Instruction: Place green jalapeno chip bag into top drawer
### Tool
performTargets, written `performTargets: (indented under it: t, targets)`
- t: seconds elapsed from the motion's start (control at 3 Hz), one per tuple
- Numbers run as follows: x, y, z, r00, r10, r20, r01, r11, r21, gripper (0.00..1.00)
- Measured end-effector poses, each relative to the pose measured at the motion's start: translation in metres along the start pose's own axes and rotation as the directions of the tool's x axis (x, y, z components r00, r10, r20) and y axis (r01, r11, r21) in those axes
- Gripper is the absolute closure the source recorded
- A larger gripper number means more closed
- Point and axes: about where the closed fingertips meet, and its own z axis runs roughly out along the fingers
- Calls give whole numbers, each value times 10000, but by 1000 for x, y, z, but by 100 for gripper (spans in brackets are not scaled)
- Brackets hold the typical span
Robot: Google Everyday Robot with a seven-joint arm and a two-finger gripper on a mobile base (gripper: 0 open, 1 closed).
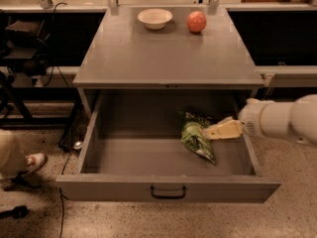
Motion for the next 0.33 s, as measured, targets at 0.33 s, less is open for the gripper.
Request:
performTargets:
  t: [0.33]
  targets:
    - [-1,-18,-69,9981,166,590,-211,9968,771,0]
